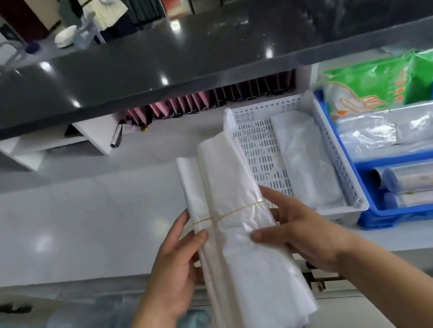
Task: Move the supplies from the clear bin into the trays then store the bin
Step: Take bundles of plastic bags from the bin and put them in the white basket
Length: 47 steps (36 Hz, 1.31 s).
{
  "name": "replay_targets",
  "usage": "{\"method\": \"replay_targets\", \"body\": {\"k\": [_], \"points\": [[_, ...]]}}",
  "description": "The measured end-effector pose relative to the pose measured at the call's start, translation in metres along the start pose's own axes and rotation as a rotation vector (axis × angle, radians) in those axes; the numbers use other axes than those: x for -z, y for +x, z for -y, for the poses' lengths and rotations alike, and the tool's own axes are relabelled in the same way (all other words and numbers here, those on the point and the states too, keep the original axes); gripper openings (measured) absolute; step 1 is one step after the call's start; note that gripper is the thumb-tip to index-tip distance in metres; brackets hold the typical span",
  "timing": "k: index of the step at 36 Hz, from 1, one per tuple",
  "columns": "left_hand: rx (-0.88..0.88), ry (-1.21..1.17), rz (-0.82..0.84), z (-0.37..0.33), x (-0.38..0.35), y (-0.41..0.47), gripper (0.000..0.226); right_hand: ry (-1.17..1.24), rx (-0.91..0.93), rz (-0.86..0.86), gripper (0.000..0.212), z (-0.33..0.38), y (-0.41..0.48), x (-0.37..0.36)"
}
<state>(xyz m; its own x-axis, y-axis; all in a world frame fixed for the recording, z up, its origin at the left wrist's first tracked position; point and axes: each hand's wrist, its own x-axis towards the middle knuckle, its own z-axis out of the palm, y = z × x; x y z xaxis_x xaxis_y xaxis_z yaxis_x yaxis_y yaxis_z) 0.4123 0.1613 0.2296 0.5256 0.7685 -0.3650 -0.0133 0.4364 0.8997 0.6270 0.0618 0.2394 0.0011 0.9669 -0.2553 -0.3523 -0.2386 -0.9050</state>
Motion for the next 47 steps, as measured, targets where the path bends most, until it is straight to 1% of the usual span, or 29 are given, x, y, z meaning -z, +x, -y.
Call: {"method": "replay_targets", "body": {"k": [6,10,14,18,21,25,28,30,32,36,41,44,47], "points": [[0.022,0.019,0.027,-0.013,0.013,0.053,0.056,0.058,0.007,-0.11,0.062,0.012,0.025,0.023],[0.042,0.011,0.057,-0.02,0.035,0.09,0.051,0.094,0.003,-0.189,0.066,0.02,0.038,0.042],[0.082,-0.025,0.074,-0.027,0.057,0.122,0.051,0.079,-0.03,-0.321,0.073,0.033,0.052,0.062],[0.135,-0.067,0.065,-0.028,0.073,0.151,0.048,0.039,-0.079,-0.438,0.072,0.037,0.071,0.082],[0.161,-0.069,0.097,-0.029,0.083,0.171,0.045,0.031,-0.122,-0.461,0.063,0.035,0.093,0.093],[0.193,-0.076,0.128,-0.032,0.094,0.194,0.045,-0.006,-0.168,-0.435,0.066,0.03,0.125,0.1],[0.225,-0.073,0.152,-0.033,0.101,0.208,0.046,-0.18,-0.302,-0.486,0.077,0.016,0.143,0.096],[0.246,-0.085,0.167,-0.035,0.105,0.217,0.048,-0.276,-0.347,-0.546,0.087,0.005,0.151,0.093],[0.261,-0.096,0.185,-0.036,0.107,0.223,0.05,-0.295,-0.356,-0.566,0.088,-0.002,0.153,0.092],[0.299,-0.133,0.23,-0.031,0.108,0.231,0.053,-0.358,-0.387,-0.545,0.086,-0.003,0.153,0.09],[0.331,-0.177,0.323,-0.024,0.094,0.237,0.053,-0.504,-0.395,-0.575,0.084,-0.004,0.149,0.086],[0.342,-0.192,0.378,-0.028,0.084,0.239,0.052,-0.716,-0.383,-0.678,0.077,-0.009,0.148,0.079],[0.328,-0.185,0.417,-0.036,0.079,0.239,0.051,-1.044,-0.38,-0.752,0.07,-0.013,0.146,0.073]]}}
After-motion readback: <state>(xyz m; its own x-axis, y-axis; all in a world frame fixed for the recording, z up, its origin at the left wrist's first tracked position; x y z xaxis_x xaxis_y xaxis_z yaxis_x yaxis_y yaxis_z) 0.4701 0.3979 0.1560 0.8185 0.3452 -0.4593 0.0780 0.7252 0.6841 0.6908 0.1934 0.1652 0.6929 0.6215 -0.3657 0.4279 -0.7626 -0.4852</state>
